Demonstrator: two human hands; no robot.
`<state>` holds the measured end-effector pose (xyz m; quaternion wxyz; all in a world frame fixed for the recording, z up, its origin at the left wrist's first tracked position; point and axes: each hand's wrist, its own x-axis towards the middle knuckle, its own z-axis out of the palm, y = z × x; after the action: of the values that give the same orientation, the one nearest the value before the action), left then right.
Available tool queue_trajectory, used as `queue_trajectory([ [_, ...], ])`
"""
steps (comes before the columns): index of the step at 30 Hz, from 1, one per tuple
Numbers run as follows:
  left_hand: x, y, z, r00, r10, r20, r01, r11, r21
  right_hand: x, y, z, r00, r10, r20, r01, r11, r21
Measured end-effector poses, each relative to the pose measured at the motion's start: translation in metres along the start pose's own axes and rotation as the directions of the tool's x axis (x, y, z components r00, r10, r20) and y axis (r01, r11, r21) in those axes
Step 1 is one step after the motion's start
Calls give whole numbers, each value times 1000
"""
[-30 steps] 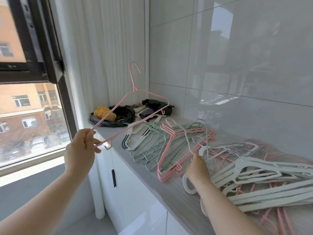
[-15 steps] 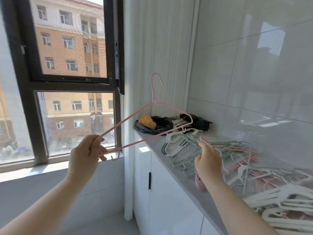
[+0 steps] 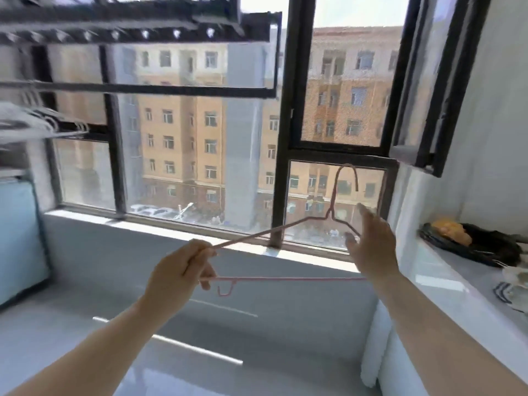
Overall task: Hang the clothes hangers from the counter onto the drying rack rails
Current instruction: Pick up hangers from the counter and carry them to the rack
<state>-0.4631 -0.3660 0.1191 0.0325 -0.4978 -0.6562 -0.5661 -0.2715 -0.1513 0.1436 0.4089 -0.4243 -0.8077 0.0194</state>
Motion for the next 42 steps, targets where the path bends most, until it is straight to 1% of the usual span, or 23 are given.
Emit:
queue_trajectory([
  [1, -6, -6, -21, 1000, -4, -24, 4, 1000, 25, -1, -22, 11, 997, -39, 66, 38, 999, 17],
  [3, -16, -16, -61, 997, -15, -72, 21, 997, 79, -6, -64, 28, 979, -102, 177, 84, 991, 108],
  [5, -26, -27, -97, 992, -41, -117, 56, 991, 124, -10, -105, 43, 953, -161, 257, 115, 976, 188],
  [8, -41, -43, -147, 973, -136, -189, 171, 968, 183, -9, -160, 69, 901, -286, 327, 218, 948, 230],
  [12, -61, -65, -204, 954, -217, -207, 281, 889, 361, -9, -239, 109, 812, -423, 402, 335, 902, 272],
  [15, -62, -79, -236, 939, -260, -224, 340, 791, 508, -14, -301, 140, 742, -515, 429, 394, 853, 342],
  [18, -48, -93, -268, 913, -288, -290, 408, 631, 660, -17, -359, 174, 675, -591, 441, 437, 803, 406],
  [21, -22, -119, -296, 896, -288, -338, 441, 479, 759, -11, -414, 206, 645, -629, 433, 442, 770, 460],
  [22, -12, -131, -307, 892, -288, -347, 446, 447, 775, -7, -432, 217, 640, -638, 428, 445, 763, 469],
  [25, 23, -168, -338, 893, -247, -375, 447, 403, 799, 14, -482, 256, 620, -665, 417, 461, 738, 492],
  [27, 52, -195, -357, 901, -210, -381, 434, 399, 808, 32, -512, 283, 622, -670, 404, 451, 729, 515],
  [29, 83, -220, -377, 899, -211, -384, 438, 419, 795, 54, -539, 310, 634, -666, 393, 438, 728, 527],
  [32, 128, -257, -405, 888, -252, -384, 459, 462, 759, 87, -576, 347, 648, -651, 395, 429, 741, 518],
  [35, 163, -291, -430, 857, -314, -408, 515, 527, 676, 115, -612, 378, 659, -650, 380, 439, 742, 507],
  [38, 194, -327, -458, 833, -358, -422, 553, 569, 608, 136, -643, 405, 687, -641, 341, 445, 743, 500],
  [40, 219, -352, -480, 840, -349, -416, 541, 596, 593, 151, -665, 425, 706, -633, 317, 443, 744, 500],
  [42, 248, -377, -501, 857, -321, -404, 510, 648, 566, 170, -688, 443, 728, -622, 289, 453, 752, 479],
])
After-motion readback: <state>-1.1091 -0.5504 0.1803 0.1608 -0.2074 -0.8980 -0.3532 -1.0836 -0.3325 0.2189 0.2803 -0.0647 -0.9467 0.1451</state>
